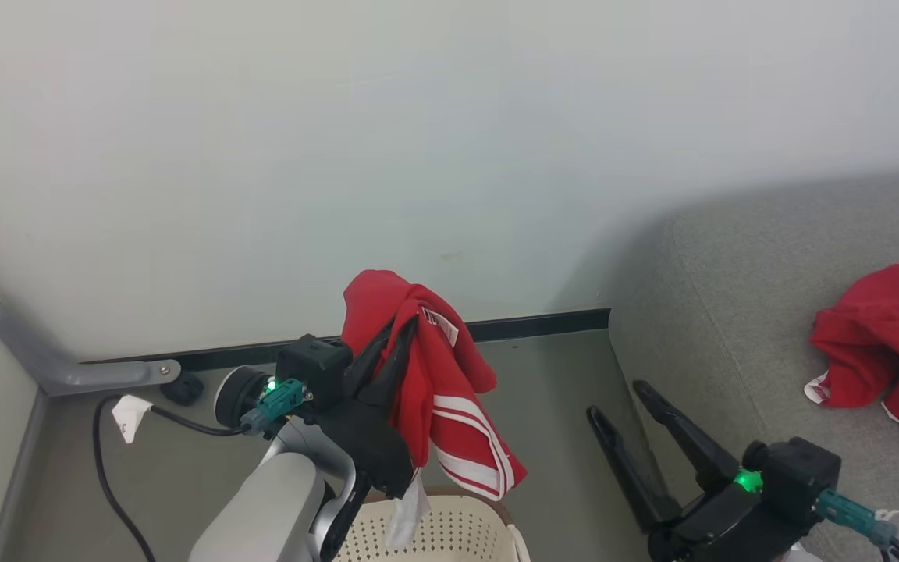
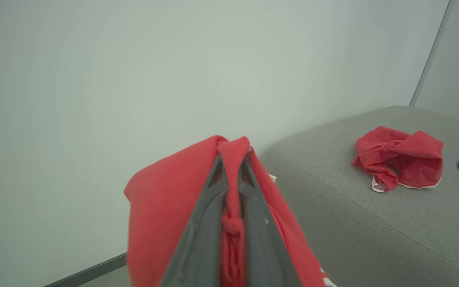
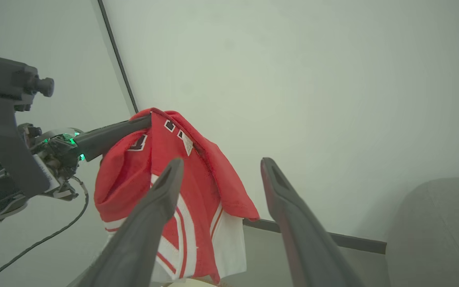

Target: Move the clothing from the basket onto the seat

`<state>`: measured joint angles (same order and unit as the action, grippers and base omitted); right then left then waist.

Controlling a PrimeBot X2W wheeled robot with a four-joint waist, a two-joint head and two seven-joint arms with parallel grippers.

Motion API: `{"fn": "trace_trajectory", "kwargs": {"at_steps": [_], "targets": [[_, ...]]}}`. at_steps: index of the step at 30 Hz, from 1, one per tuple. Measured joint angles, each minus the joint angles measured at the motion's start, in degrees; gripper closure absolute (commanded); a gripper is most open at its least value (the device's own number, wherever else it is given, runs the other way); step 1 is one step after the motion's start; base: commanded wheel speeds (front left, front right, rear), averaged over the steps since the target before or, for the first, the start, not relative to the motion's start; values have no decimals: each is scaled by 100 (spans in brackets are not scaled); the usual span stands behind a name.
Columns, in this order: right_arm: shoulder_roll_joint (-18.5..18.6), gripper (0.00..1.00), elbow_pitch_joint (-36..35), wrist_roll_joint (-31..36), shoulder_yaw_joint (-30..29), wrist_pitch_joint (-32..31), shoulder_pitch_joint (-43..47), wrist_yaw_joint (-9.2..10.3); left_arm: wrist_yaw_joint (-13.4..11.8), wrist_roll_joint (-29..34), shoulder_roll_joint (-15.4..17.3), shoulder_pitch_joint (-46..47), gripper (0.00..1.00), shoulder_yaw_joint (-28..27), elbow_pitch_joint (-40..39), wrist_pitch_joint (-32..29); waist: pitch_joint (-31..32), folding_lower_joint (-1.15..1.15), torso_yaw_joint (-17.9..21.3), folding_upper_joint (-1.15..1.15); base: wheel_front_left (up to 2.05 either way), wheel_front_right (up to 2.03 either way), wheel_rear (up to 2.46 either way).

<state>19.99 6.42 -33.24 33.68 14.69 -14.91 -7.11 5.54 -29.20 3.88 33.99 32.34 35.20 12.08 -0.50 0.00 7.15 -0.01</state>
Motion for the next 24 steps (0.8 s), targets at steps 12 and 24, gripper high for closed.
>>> {"fn": "trace_trajectory", "kwargs": {"at_steps": [12,24], "targets": [[-163,0,570,-59,1206,-103,-1060,-2,-32,-40,-63,202,100,145,-255,-247,-65,1,-211,1,0,0,0],[-259,0,1503,-380,1857,-203,-1600,-2,-32,-48,-129,220,100,458,-442,-449,-142,0,-416,1,0,0,0]]}}
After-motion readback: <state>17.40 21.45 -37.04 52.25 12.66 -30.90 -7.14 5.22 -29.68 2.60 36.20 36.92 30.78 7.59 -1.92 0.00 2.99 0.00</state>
